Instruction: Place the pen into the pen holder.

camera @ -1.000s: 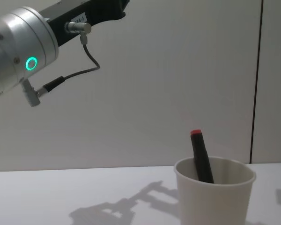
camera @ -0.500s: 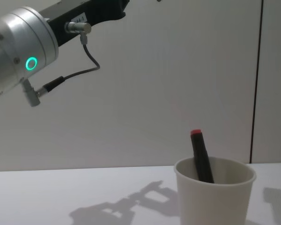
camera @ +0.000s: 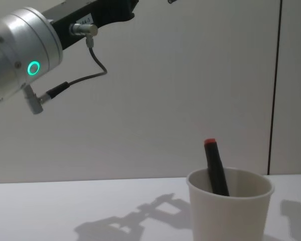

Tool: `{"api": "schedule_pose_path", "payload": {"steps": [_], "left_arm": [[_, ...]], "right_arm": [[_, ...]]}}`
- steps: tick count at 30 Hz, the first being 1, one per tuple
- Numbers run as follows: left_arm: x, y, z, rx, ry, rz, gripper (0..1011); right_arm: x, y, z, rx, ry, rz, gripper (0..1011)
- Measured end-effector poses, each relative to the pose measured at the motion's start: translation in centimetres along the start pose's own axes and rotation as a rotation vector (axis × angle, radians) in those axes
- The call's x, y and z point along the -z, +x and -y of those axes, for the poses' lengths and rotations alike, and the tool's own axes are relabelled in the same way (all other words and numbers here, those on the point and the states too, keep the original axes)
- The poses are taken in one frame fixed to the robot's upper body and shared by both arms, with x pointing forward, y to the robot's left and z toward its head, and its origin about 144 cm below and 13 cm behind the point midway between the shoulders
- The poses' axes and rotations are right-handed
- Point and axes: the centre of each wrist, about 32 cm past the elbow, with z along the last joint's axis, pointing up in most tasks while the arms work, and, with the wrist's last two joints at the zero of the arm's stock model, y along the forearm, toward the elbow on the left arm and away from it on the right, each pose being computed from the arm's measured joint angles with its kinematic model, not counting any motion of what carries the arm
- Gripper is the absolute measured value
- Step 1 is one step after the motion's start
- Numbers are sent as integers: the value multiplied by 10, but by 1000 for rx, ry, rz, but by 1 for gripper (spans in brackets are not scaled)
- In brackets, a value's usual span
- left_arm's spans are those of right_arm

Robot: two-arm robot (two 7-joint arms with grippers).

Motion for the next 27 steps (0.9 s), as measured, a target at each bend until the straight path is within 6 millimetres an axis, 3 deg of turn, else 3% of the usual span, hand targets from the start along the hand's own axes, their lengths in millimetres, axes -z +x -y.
{"api": "schedule_pose_path", "payload": {"steps": [8, 16, 19, 27], "left_arm": [[0, 0, 0, 0, 0, 0, 130], [0, 0, 0, 0, 0, 0, 130], [0, 0, 0, 0, 0, 0, 130], [0, 0, 0, 0, 0, 0, 130]], "right_arm": [[1, 0, -1, 2, 6, 4, 893], [1, 0, -2, 3, 9, 7, 679], [1, 0, -2, 3, 10, 7, 533], [1, 0, -2, 4, 12, 9, 286]]}}
